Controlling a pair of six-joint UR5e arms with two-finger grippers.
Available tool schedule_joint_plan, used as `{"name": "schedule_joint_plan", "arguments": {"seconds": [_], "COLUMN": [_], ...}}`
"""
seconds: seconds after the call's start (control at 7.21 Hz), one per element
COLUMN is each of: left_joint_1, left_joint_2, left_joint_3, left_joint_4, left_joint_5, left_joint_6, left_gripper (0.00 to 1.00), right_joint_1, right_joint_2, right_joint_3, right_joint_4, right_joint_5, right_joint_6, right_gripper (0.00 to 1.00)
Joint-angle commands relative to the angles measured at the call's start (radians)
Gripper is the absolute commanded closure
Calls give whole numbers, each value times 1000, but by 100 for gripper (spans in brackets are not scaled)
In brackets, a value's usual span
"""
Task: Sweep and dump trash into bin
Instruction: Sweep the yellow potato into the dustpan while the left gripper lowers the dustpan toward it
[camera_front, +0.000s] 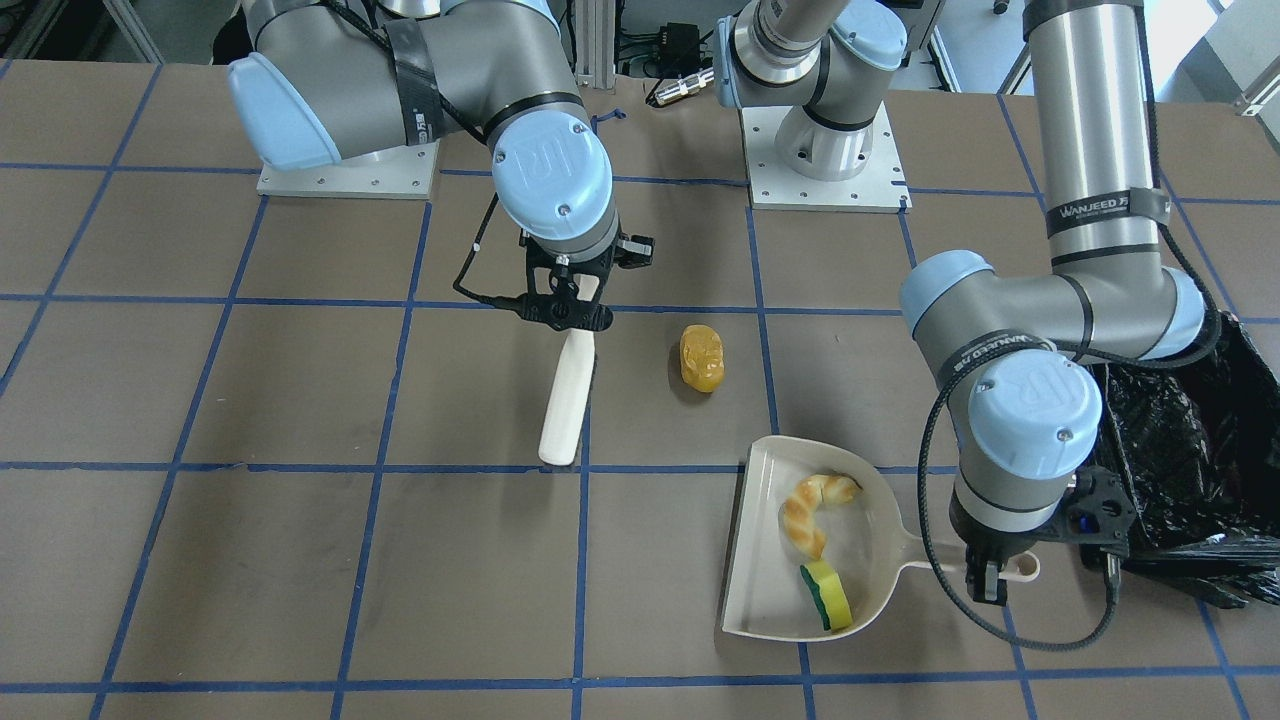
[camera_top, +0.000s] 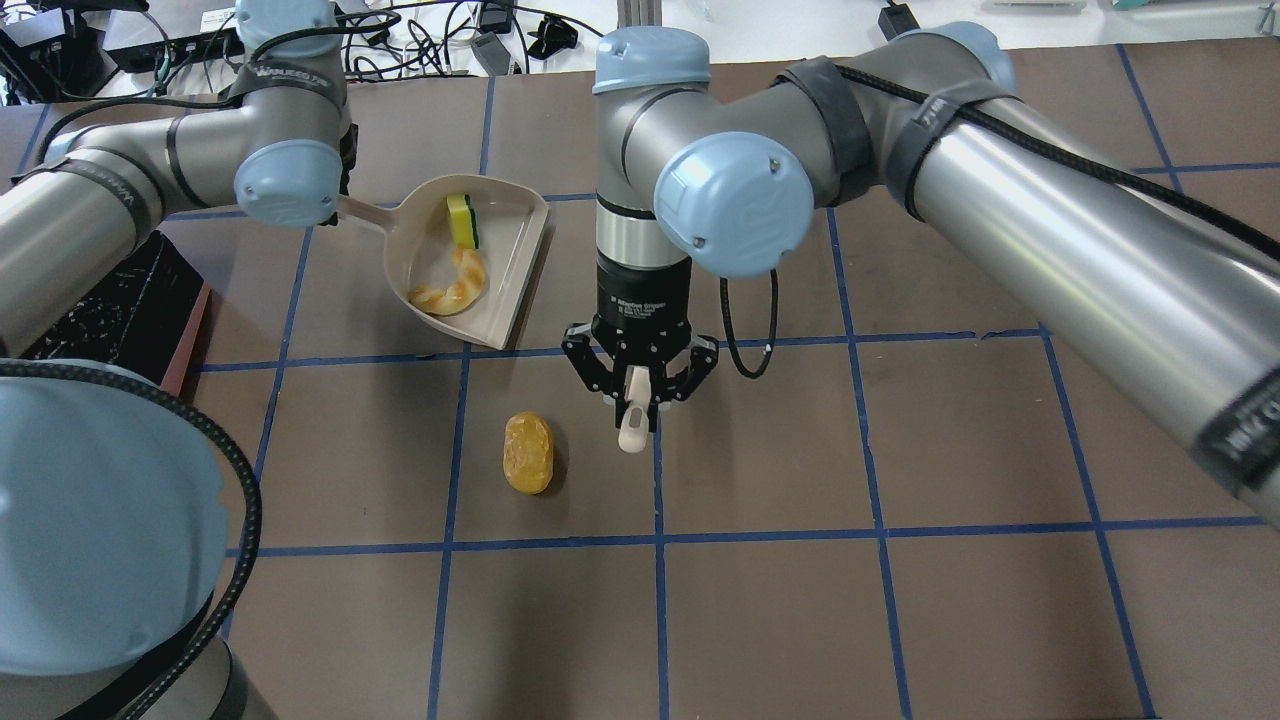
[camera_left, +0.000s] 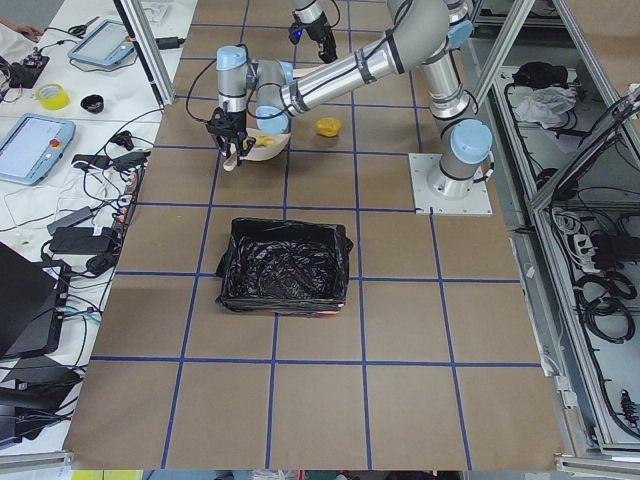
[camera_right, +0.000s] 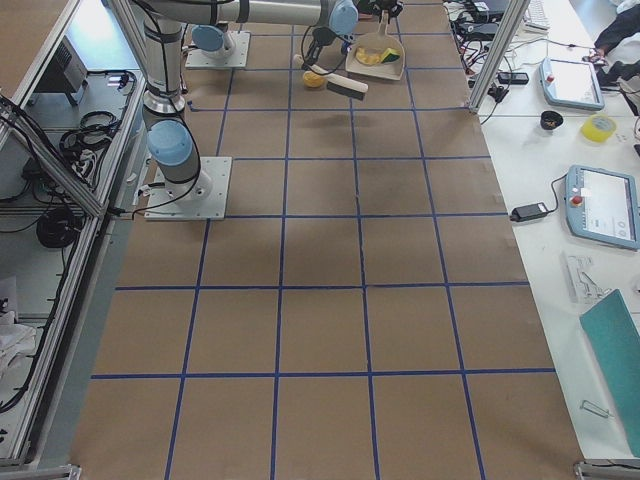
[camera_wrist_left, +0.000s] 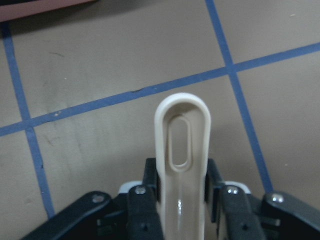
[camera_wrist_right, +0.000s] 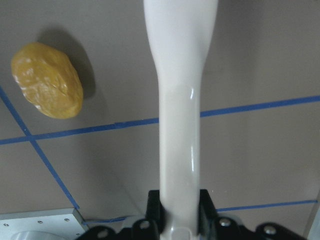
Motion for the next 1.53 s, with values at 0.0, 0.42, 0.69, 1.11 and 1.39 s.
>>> {"name": "schedule_joint_plan", "arguments": {"seconds": [0.0, 0.42, 0.69, 1.11, 1.39], "left_joint_1": [21, 27, 33, 45, 45], "left_joint_2": [117, 249, 283, 294, 294], "left_joint_3": [-167, -402, -548, -572, -570], "left_joint_4": [2, 116, 293, 309, 310], "left_joint_5": [-5, 1, 7, 7, 6], "left_joint_6": [40, 54, 75, 75, 74], "left_gripper": [100, 100, 100, 100, 100], "right_joint_1": [25, 147, 183, 233, 269], "right_joint_2": [-124, -119, -65, 15, 105], "right_joint_3": [200, 241, 266, 260, 228], "right_joint_4": [-92, -175, -270, -438, -607], "right_joint_5": [4, 85, 126, 125, 122], "right_joint_6": [200, 460, 597, 614, 605], "right_gripper": [100, 100, 100, 100, 100]}}
